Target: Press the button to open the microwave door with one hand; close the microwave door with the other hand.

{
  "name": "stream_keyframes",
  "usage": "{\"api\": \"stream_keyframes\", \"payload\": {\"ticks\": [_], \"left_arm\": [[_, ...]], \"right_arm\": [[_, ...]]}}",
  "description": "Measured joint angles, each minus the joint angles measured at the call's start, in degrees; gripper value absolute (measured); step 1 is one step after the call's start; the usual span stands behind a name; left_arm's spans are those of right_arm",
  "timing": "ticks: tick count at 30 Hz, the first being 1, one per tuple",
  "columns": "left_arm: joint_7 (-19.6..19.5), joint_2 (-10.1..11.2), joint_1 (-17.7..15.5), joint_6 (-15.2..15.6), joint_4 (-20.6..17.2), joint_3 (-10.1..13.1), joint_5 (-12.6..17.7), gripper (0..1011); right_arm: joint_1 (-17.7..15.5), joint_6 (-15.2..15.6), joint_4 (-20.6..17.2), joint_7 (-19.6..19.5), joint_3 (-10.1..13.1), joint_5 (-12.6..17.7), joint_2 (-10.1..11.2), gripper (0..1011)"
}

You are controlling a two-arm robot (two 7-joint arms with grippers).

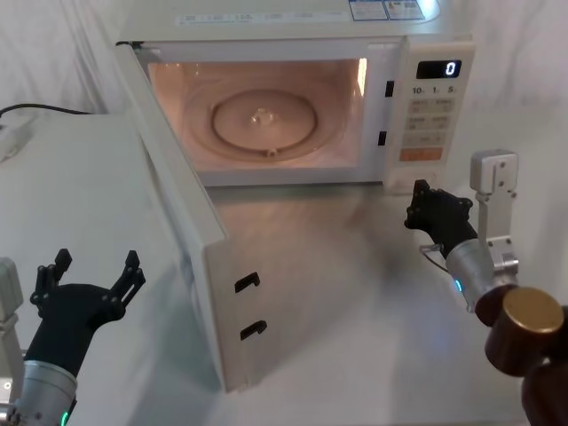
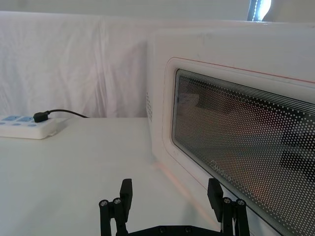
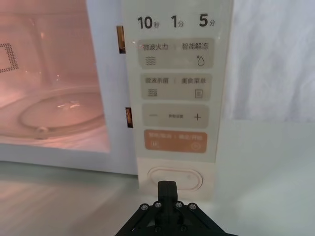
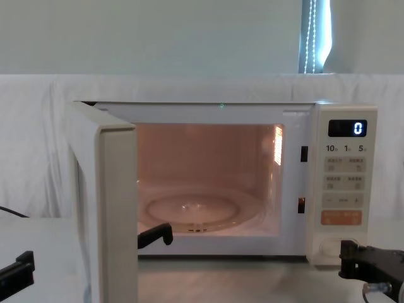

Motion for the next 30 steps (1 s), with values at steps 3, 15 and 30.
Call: {"api": "stream_keyframes", "payload": {"ticks": [3, 15, 30], "left_arm": [[0.0, 0.0, 0.0, 0.0, 0.0, 0.0, 0.0, 1001], [0.0, 0.0, 0.0, 0.0, 0.0, 0.0, 0.0, 1001], [0.0, 0.0, 0.0, 0.0, 0.0, 0.0, 0.0, 1001]], "right_arm": [[-1.7, 0.8, -2.5, -0.4, -0.1, 0.0, 0.0, 0], [-9.3, 2.4, -11.7, -2.5, -0.2, -0.4, 0.0, 0], [-13.9, 2.6, -17.8, -5.4, 1.8, -2.4, 0.7, 0]]}}
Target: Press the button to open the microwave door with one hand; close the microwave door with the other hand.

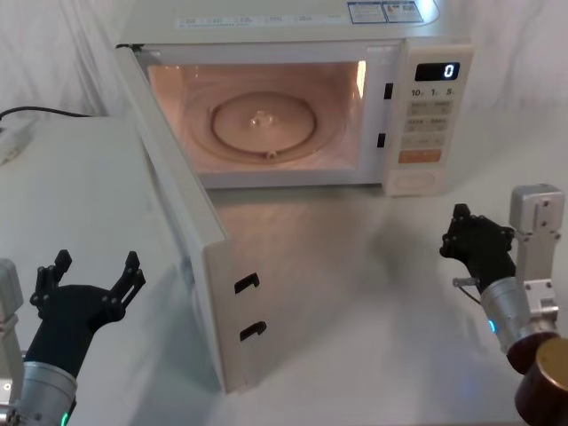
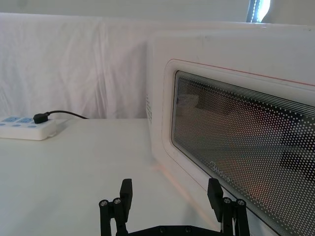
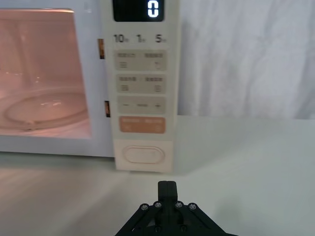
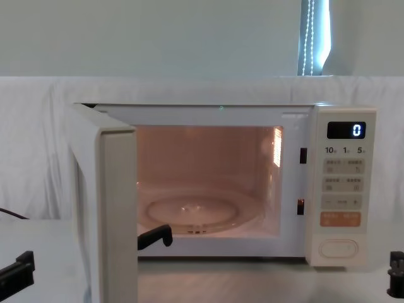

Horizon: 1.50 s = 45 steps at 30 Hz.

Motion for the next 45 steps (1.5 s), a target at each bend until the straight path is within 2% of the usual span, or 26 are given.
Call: {"api": "stream_keyframes", "payload": {"ticks": [3, 28, 45], "left_arm": [[0.0, 0.0, 0.0, 0.0, 0.0, 0.0, 0.0, 1001], [0.0, 0.0, 0.0, 0.0, 0.0, 0.0, 0.0, 1001], [0.0, 0.0, 0.0, 0.0, 0.0, 0.0, 0.0, 1001]], "right_arm": [[-0.3, -0.4, 0.0, 0.1, 0.6, 0.1, 0.1, 0], [-0.1, -0.4, -0.1, 0.1, 0.4, 0.1, 0.0, 0], [1.0, -1.3, 1.8, 2.8, 0.0, 0.7, 0.0, 0]]}}
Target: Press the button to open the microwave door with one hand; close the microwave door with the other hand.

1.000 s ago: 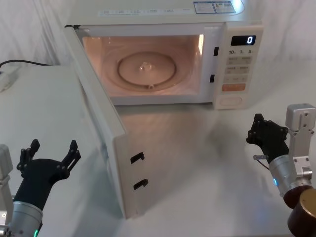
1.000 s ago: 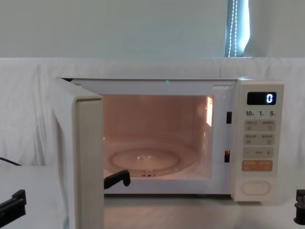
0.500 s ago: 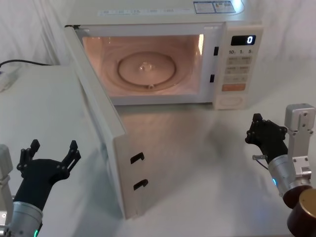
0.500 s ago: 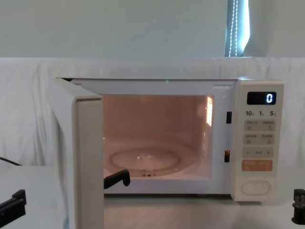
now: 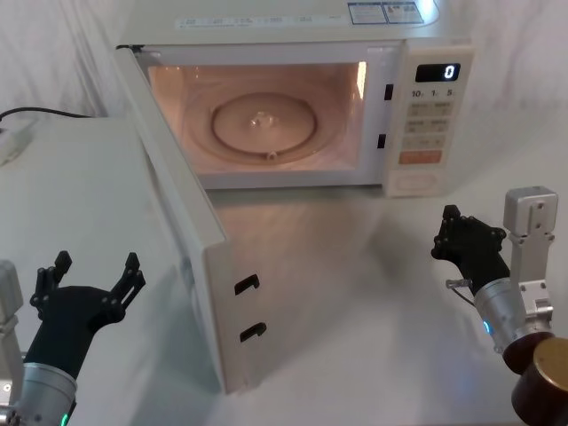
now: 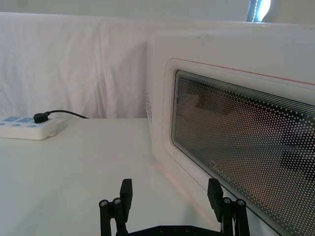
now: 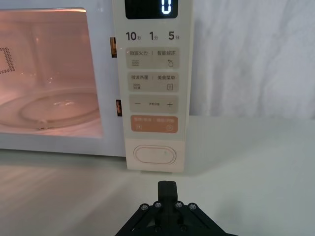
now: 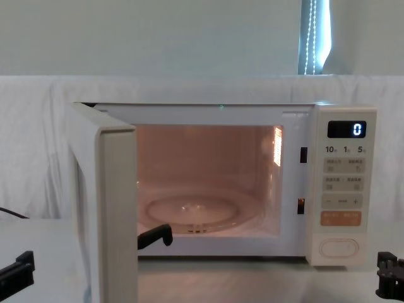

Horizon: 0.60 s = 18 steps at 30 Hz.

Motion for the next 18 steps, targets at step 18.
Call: {"api": "stream_keyframes", "payload": {"ticks": [18], "left_arm": [[0.0, 0.0, 0.0, 0.0, 0.0, 0.0, 0.0, 1001]], "right_arm": [[0.1, 0.2, 0.2, 0.1, 0.0, 0.2, 0.0, 173]]}}
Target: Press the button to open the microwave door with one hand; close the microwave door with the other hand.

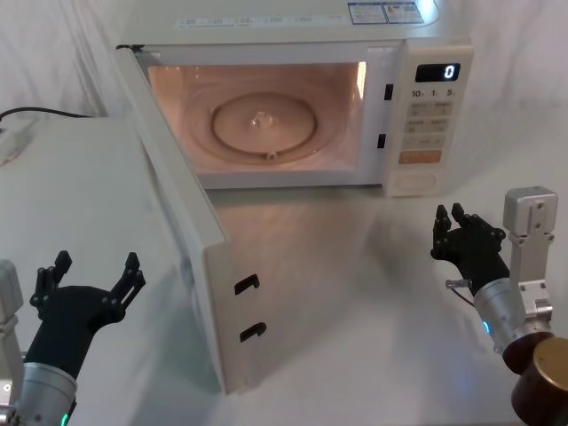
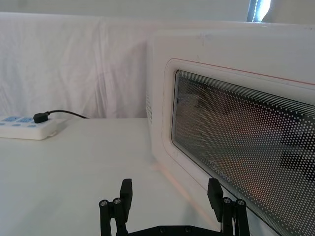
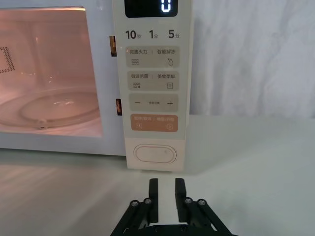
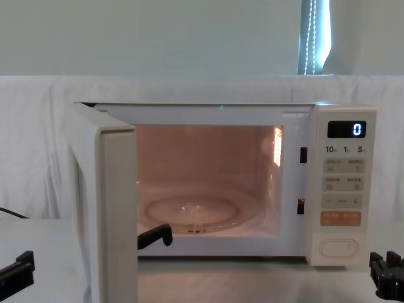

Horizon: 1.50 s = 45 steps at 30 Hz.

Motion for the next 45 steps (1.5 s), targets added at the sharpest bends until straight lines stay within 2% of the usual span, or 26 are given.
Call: {"api": "stream_keyframes", "payload": {"ticks": [1, 8, 12, 14, 23, 27, 33, 40, 43, 45], "left_arm": [[0.0, 0.0, 0.0, 0.0, 0.0, 0.0, 0.0, 1001], [0.0, 0.0, 0.0, 0.0, 0.0, 0.0, 0.0, 1001], [0.0, 0.0, 0.0, 0.0, 0.0, 0.0, 0.0, 1001], [0.0, 0.0, 0.0, 0.0, 0.0, 0.0, 0.0, 1001], [0.0, 0.0, 0.0, 0.0, 0.0, 0.0, 0.0, 1001], [0.0, 0.0, 0.0, 0.0, 0.0, 0.0, 0.0, 1001], [0.0, 0.0, 0.0, 0.0, 0.0, 0.0, 0.0, 1001], [0.0, 0.0, 0.0, 0.0, 0.0, 0.0, 0.0, 862], [0.0, 0.0, 0.0, 0.0, 0.0, 0.0, 0.0, 751], [0.0, 0.0, 0.0, 0.0, 0.0, 0.0, 0.0, 714]], "right_arm": [[0.0, 0.0, 0.0, 0.0, 0.0, 0.0, 0.0, 224], [0.0, 0.0, 0.0, 0.0, 0.0, 0.0, 0.0, 417], [0.0, 0.0, 0.0, 0.0, 0.0, -0.1, 0.0, 585], [0.0, 0.0, -0.1, 0.0, 0.0, -0.1, 0.0, 616], [0.0, 0.0, -0.1, -0.1, 0.0, -0.1, 0.0, 902], [0.0, 0.0, -0.1, -0.1, 0.0, -0.1, 0.0, 992], [0.0, 0.0, -0.1, -0.1, 0.0, -0.1, 0.0, 1002], [0.0, 0.0, -0.1, -0.1, 0.0, -0.1, 0.0, 1002], [0.0, 0.0, -0.1, -0.1, 0.0, -0.1, 0.0, 1002], [0.0, 0.0, -0.1, -0.1, 0.0, -0.1, 0.0, 1002]]}}
